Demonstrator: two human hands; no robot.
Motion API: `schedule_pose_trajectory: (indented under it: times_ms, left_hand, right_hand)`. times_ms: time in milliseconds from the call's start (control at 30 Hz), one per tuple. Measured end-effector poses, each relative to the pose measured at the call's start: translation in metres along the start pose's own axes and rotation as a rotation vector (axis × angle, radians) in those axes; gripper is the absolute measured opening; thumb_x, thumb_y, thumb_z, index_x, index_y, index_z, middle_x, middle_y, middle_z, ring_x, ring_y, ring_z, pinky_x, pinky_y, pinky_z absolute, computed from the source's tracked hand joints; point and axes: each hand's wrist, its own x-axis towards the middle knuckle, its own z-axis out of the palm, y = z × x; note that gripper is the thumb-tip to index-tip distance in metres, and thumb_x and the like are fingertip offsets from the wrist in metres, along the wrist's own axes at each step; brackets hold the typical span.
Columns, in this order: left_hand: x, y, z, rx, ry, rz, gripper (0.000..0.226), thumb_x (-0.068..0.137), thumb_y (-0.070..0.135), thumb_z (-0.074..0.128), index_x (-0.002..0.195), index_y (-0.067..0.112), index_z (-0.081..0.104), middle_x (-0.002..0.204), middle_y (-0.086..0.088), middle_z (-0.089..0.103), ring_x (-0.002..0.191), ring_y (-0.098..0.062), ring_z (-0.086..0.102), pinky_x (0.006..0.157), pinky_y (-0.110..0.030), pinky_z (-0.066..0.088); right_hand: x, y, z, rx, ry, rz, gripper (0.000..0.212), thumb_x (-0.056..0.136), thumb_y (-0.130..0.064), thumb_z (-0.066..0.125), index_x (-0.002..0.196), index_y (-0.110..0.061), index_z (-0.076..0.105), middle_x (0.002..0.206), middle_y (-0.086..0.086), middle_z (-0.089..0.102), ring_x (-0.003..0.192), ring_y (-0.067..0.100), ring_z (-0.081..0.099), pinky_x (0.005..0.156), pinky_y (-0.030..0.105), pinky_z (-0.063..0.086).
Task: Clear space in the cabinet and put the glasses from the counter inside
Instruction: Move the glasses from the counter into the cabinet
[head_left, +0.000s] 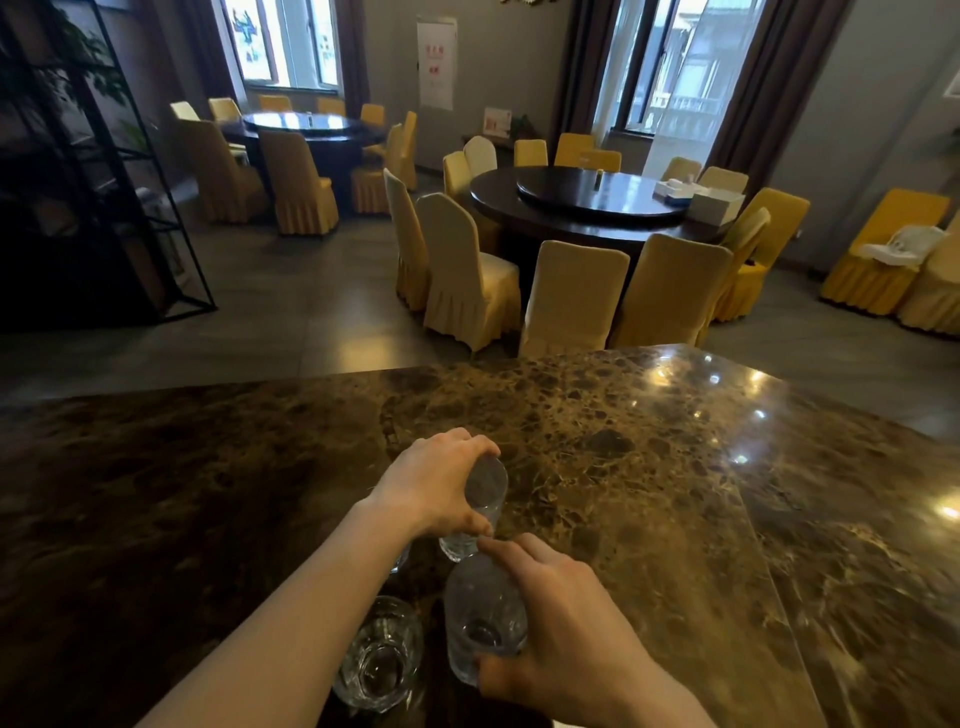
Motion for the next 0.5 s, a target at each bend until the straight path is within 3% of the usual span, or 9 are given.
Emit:
schedule_pose_trajectory:
  times_ms: [167, 500]
  left_hand:
    - [-0.0009, -0.0008, 0.0011, -0.010, 0.003, 0.004, 0.095, 0.058, 0.059, 0.085, 0.140, 0.037, 0.042, 0.133, 0.012, 0.051, 0.122, -0.014, 0.050, 0.102, -0.035, 0.044]
    - [-0.0027, -0.0002, 0.0018, -0.014, 0.015, -0.005, 0.095, 0.060, 0.057, 0.085, 0.142, 0.038, 0.040, 0.136, 0.011, 0.050, 0.125, -0.015, 0.049, 0.103, -0.037, 0.045]
  right_hand:
    - [0.0000, 0.0002, -0.0030, -0.007, -0.006, 0.019, 0.107, 0.059, -0.059, 0.067, 0.155, -0.040, 0.022, 0.118, -0.015, 0.049, 0.106, 0.010, 0.055, 0.088, 0.028, 0.052]
    - [-0.0041, 0.0025, -0.0022, 0.007, -0.027, 0.027, 0.105, 0.064, -0.061, 0.068, 0.155, -0.040, 0.020, 0.121, -0.015, 0.048, 0.110, 0.009, 0.055, 0.090, 0.030, 0.051]
